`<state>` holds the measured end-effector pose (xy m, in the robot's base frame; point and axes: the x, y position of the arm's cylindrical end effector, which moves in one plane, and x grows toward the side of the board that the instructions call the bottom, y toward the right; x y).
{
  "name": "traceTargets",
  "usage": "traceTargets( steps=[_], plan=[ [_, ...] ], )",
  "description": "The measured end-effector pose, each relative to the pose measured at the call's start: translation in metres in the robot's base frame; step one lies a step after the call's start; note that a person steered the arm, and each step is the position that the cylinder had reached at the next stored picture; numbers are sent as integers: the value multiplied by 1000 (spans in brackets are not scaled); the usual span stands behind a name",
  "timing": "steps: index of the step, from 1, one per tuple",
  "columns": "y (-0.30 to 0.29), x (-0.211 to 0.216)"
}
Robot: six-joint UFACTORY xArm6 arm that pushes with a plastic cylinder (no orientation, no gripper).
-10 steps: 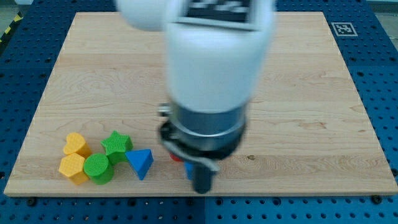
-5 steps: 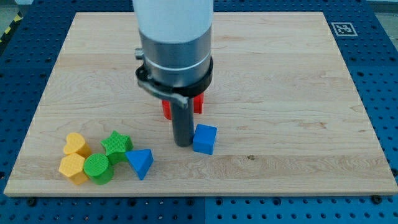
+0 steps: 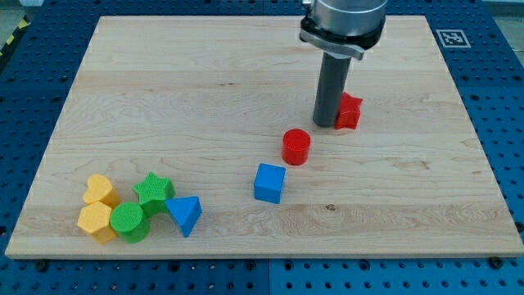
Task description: Push the red blocks to the right side of the board
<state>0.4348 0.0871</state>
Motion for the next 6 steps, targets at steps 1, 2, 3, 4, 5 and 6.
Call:
traceTargets(
  steps=[1, 2, 3, 4, 5, 6],
  plan=[
    [-40, 5],
    [-81, 26],
    [-104, 46],
    [-78, 76],
    [-22, 76],
    [34, 30]
  ],
)
